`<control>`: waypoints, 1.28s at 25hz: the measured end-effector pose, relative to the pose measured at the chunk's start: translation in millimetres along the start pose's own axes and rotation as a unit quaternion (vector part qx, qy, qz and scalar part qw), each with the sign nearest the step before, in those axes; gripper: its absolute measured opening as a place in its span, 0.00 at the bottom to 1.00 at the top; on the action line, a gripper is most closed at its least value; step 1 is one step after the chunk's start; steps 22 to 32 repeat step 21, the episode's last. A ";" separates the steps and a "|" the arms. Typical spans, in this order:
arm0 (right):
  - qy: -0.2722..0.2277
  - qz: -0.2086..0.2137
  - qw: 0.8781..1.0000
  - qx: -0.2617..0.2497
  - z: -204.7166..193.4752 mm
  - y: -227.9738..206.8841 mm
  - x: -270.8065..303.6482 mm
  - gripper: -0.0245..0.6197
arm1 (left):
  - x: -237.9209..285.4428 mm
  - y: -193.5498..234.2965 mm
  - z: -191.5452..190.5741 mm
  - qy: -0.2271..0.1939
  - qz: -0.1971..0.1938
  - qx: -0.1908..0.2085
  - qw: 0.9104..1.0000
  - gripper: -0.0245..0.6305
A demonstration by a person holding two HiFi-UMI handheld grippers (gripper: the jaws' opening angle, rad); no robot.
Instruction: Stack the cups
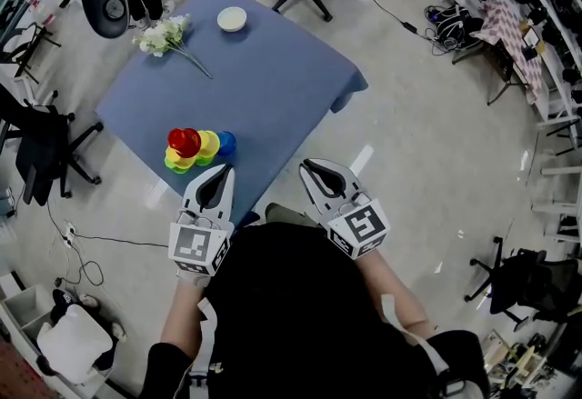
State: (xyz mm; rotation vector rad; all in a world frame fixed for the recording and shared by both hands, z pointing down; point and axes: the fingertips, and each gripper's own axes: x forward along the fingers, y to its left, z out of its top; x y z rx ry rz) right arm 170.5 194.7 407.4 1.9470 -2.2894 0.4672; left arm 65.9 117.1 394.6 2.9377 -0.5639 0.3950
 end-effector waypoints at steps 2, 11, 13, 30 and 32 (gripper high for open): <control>0.000 0.001 1.000 0.004 -1.9 0.2 -2.2 0.10 | -0.9 -2.0 -0.3 0.000 0.002 -0.003 1.000 0.05; 0.004 0.004 1.000 0.009 -8.1 0.5 -10.3 0.10 | -8.9 -4.4 -6.4 -0.001 0.017 -0.011 1.000 0.05; 0.005 0.008 1.000 0.012 -10.0 0.6 -13.6 0.10 | -10.1 -7.4 -7.2 -0.001 0.019 -0.016 1.000 0.05; 0.007 0.015 1.000 0.013 -14.6 0.4 -24.7 0.10 | -12.7 -17.7 -9.1 0.003 0.026 -0.013 1.000 0.05; 0.007 0.015 1.000 0.013 -14.6 0.4 -24.7 0.10 | -12.7 -17.7 -9.1 0.003 0.026 -0.013 1.000 0.05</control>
